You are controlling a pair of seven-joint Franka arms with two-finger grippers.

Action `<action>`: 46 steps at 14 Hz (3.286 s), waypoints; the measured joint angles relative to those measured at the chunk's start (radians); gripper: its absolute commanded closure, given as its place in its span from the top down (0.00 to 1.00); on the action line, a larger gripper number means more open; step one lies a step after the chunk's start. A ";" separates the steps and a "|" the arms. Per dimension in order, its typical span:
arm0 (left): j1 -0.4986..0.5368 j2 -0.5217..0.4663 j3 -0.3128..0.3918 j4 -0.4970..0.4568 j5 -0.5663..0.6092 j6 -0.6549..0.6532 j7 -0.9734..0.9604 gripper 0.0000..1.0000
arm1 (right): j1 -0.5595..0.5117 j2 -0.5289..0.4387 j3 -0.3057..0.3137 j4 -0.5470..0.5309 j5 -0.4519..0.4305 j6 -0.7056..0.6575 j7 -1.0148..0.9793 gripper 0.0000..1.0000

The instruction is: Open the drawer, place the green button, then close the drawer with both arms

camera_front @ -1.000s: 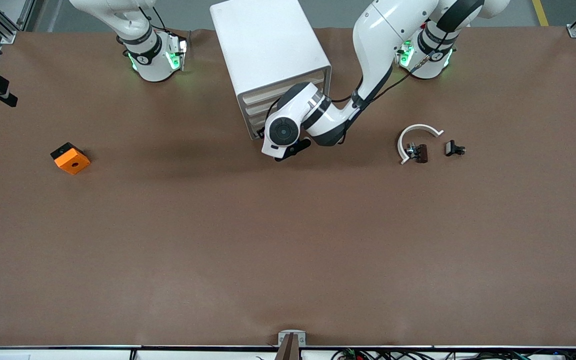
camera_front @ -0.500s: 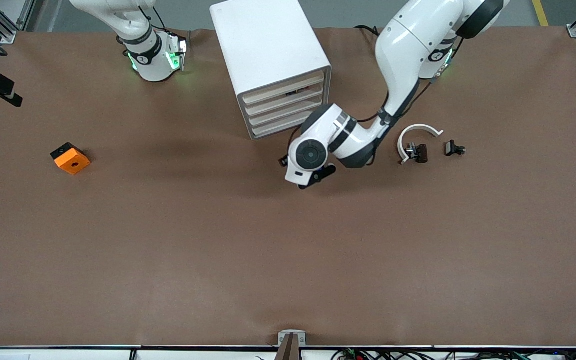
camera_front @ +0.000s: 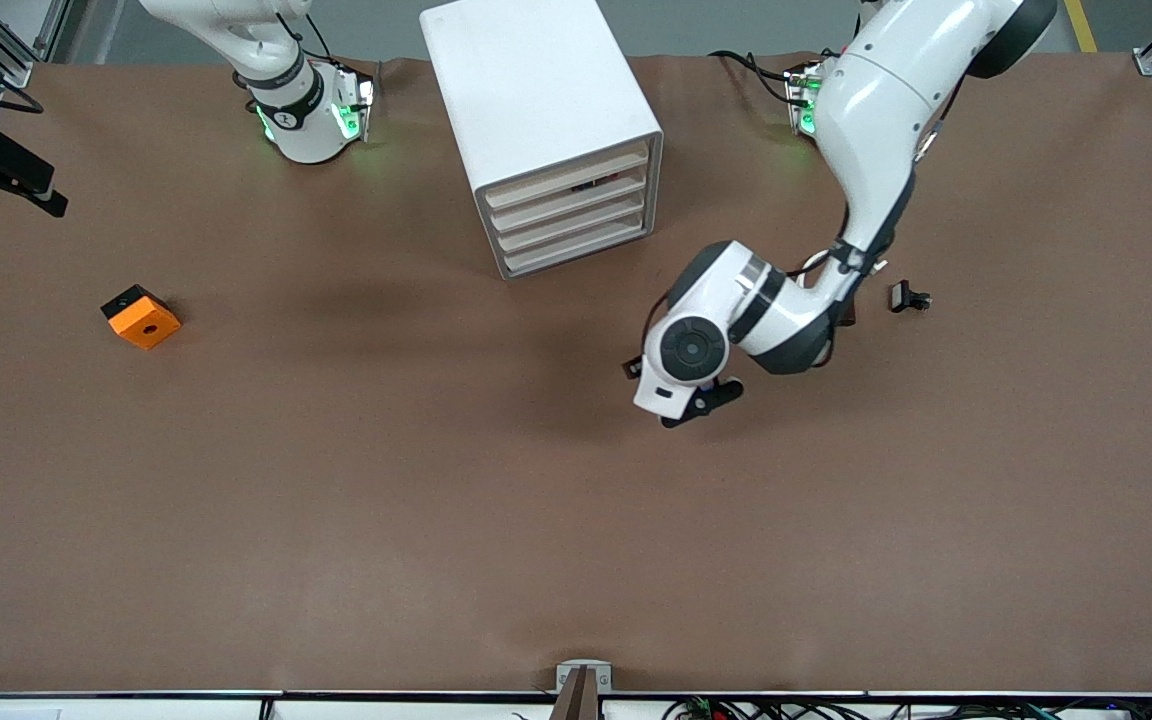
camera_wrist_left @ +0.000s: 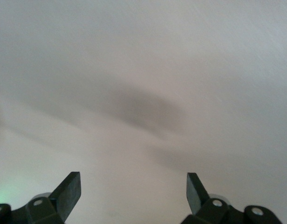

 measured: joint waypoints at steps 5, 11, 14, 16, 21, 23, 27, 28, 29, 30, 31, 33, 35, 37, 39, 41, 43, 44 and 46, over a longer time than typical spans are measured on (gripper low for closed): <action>0.134 -0.080 -0.002 -0.002 0.025 -0.077 0.223 1.00 | -0.001 -0.043 -0.003 -0.071 0.000 0.051 -0.002 1.00; 0.267 -0.246 -0.006 -0.116 0.025 -0.096 0.501 1.00 | -0.001 -0.077 -0.009 -0.101 0.000 0.069 -0.003 1.00; 0.307 -0.332 -0.007 -0.182 0.025 -0.096 0.591 1.00 | -0.001 -0.077 -0.013 -0.100 0.000 0.071 -0.003 1.00; 0.326 -0.389 -0.006 -0.225 0.025 -0.097 0.647 1.00 | -0.001 -0.078 -0.013 -0.098 0.000 0.071 -0.003 1.00; 0.317 -0.538 0.060 -0.327 0.000 -0.097 0.777 1.00 | -0.001 -0.078 -0.013 -0.089 0.000 0.064 -0.003 1.00; 0.270 -0.598 0.157 -0.369 -0.023 -0.097 0.854 1.00 | -0.001 -0.076 -0.013 -0.072 0.000 0.030 -0.002 1.00; 0.208 -0.701 0.264 -0.436 -0.037 -0.097 0.924 1.00 | -0.001 -0.073 -0.012 -0.064 0.000 0.001 0.022 1.00; 0.195 -0.728 0.284 -0.451 -0.038 -0.097 0.928 1.00 | -0.001 -0.073 -0.012 -0.064 0.000 0.001 0.023 1.00; 0.188 -0.759 0.298 -0.469 -0.038 -0.097 0.931 1.00 | -0.001 -0.072 -0.011 -0.064 0.000 0.001 0.023 1.00; 0.188 -0.793 0.303 -0.486 -0.038 -0.098 0.931 1.00 | -0.001 -0.072 -0.011 -0.064 0.000 0.001 0.023 1.00; 0.188 -0.827 0.305 -0.498 -0.038 -0.106 0.931 1.00 | -0.001 -0.071 -0.011 -0.063 0.000 0.001 0.023 1.00; 0.188 -0.895 0.309 -0.510 -0.038 -0.139 0.933 1.00 | -0.001 -0.071 -0.010 -0.062 0.000 0.001 0.023 1.00; 0.190 -0.948 0.323 -0.516 -0.038 -0.164 0.963 1.00 | 0.000 -0.070 -0.009 -0.061 0.000 0.001 0.023 1.00; 0.217 -0.980 0.331 -0.516 -0.037 -0.176 0.989 1.00 | 0.000 -0.070 -0.007 -0.061 0.000 0.001 0.023 1.00; 0.238 -0.990 0.332 -0.499 -0.038 -0.184 0.996 1.00 | 0.000 -0.070 -0.006 -0.061 0.000 0.000 0.023 1.00; 0.239 -0.986 0.332 -0.472 -0.038 -0.186 0.996 1.00 | 0.000 -0.070 -0.006 -0.061 0.000 0.000 0.023 1.00; 0.239 -0.965 0.332 -0.433 -0.038 -0.187 0.996 1.00 | 0.000 -0.070 -0.006 -0.061 0.000 0.000 0.023 1.00; 0.239 -0.945 0.332 -0.405 -0.038 -0.187 0.996 1.00 | 0.000 -0.070 -0.006 -0.061 0.000 0.000 0.023 1.00; 0.239 -0.893 0.332 -0.340 -0.038 -0.187 0.996 1.00 | 0.000 -0.070 -0.006 -0.061 0.000 0.000 0.023 1.00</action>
